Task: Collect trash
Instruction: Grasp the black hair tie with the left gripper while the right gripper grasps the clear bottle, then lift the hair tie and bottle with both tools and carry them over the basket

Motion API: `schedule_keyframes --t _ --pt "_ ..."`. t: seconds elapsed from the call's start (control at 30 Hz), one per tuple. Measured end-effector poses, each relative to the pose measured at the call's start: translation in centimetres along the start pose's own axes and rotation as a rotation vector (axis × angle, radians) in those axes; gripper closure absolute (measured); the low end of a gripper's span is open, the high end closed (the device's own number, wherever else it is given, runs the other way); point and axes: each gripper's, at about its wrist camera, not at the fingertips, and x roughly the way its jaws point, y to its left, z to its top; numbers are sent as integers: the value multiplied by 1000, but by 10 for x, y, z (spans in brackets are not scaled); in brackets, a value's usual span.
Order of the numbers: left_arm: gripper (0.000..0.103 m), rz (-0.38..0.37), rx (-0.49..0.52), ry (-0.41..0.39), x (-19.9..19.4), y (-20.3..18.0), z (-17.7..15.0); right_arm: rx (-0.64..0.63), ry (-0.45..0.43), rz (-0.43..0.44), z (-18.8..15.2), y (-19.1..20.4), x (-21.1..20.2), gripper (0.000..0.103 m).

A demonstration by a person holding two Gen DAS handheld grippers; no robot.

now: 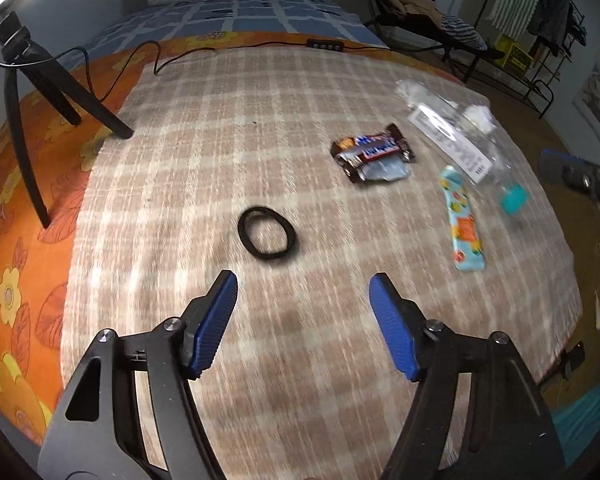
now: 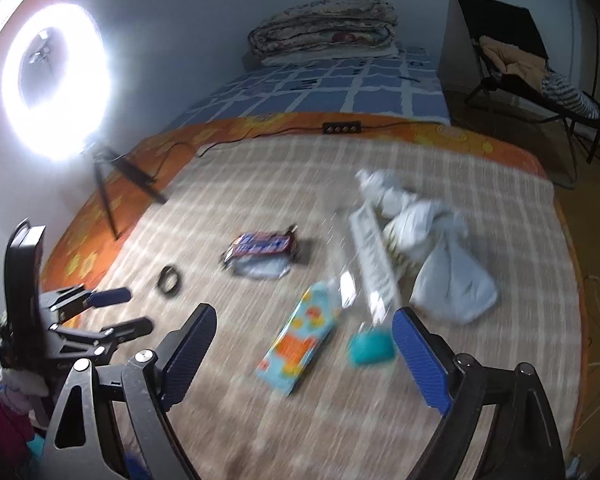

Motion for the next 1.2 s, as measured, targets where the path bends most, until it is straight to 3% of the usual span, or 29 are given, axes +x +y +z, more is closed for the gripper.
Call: schedule_keyframes --t 0.17,0.33,0.43,0.57,0.9,0.97,1.03,1.2 --pt "41 26 6 2 14 5 9 -24 16 -26 23 -3 25 23" --pt "43 31 -17 13 28 14 16 -42 28 -67 33 -1 47 23" --pt "52 39 -3 21 36 13 20 -58 33 -97 38 1 60 23" --pt "57 46 5 29 44 11 22 -76 36 -138 44 2 73 23" --pt "84 100 47 11 48 7 24 -63 92 -165 44 -12 100 24" --pt "90 100 36 10 47 9 24 -61 107 -160 42 -14 104 28" --pt "94 94 23 9 47 13 24 -61 122 -163 40 -15 108 40" --pt "97 96 8 2 41 20 22 -52 109 -141 35 -17 102 43"
